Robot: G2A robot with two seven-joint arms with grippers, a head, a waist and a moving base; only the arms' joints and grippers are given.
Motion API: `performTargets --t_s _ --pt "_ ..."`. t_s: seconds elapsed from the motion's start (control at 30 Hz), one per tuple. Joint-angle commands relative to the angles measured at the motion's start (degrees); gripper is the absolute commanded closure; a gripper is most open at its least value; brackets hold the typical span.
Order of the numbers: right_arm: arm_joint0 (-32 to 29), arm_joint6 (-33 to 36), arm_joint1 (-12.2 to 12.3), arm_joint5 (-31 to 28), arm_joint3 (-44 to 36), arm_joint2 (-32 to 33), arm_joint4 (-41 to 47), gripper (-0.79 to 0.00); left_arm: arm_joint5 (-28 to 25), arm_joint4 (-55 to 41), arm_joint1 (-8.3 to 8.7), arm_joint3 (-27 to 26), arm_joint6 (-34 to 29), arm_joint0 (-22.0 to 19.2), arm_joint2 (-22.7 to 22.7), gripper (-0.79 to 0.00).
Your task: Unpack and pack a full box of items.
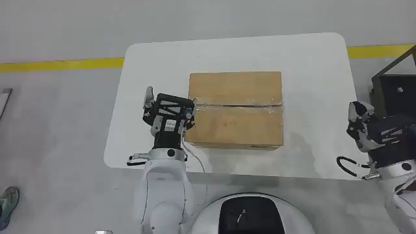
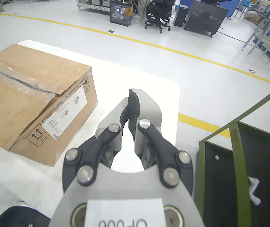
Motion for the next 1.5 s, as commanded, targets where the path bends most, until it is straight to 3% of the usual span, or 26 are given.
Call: performTargets --t_s 0.0,0.3,0.87,1.2,1.47 --pt "-0.49 -0.53 -0.06 0.21 0.16 0.18 -0.36 0.000 0.00 0.00 0.00 0.00 0.00 0.00 0.00 -0.785" --pt "-1.57 -0.58 -0.24 -0.23 0.86 1.05 -0.32 0.000 0.00 0.00 0.00 0.00 0.00 0.00 0.00 -0.785" --pt "13.94 3.59 -1.41 -1.81 15.43 -20.64 -8.46 0.000 0.00 0.00 0.00 0.00 0.00 0.00 0.00 -0.785" --pt "20.09 5.93 -2.30 -2.01 19.41 -27.11 -8.01 0.000 0.00 0.00 0.00 0.00 0.00 0.00 0.00 -0.785" --pt "21.59 5.53 -2.70 1.27 18.60 -28.23 -9.50 0.000 0.00 0.00 0.00 0.00 0.00 0.00 0.00 -0.785"
